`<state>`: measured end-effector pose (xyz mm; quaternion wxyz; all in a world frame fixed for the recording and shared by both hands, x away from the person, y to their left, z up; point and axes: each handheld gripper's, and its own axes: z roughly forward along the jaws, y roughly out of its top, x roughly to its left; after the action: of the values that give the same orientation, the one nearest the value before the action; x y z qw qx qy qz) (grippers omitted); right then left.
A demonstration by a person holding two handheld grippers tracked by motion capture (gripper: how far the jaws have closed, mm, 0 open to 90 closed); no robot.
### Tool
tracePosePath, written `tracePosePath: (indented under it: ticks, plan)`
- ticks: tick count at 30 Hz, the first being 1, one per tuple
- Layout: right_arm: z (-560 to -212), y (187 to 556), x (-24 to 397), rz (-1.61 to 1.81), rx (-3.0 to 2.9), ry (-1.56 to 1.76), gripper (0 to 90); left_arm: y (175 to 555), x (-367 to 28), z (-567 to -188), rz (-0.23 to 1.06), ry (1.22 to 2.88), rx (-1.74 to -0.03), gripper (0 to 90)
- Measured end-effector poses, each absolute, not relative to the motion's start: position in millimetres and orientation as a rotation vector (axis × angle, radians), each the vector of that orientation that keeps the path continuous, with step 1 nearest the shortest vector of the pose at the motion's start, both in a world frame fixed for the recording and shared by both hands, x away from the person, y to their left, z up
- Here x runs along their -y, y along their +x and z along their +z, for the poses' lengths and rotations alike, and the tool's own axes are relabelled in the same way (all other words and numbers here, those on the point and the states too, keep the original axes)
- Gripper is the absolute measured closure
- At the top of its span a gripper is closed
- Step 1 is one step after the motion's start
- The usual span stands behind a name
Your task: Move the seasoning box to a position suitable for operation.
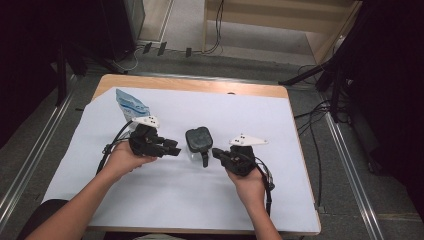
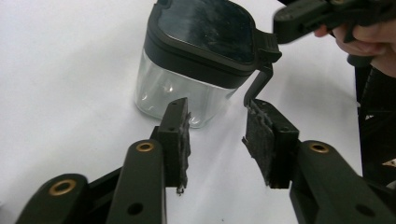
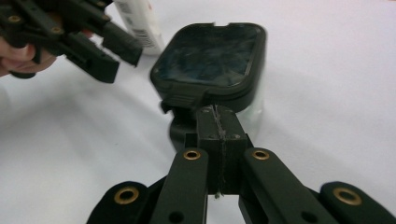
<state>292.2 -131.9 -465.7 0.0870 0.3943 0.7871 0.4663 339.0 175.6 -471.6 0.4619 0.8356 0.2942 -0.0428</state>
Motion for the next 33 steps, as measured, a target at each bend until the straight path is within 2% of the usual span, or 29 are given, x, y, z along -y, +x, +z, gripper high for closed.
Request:
tracePosePath:
  ticks: [9,33]
  plan:
    - [-470.5,277.7,117.1,1.399,-2.387,1.127,90.0,343.0,-179.3,-473.2,-0.092,2.033,-0.741,46.2]
    - [-491.7,288.4,88.5,1.342,-2.505,1.080,90.0,345.4,-184.3,-474.3,-0.098,2.036,-0.776,43.4]
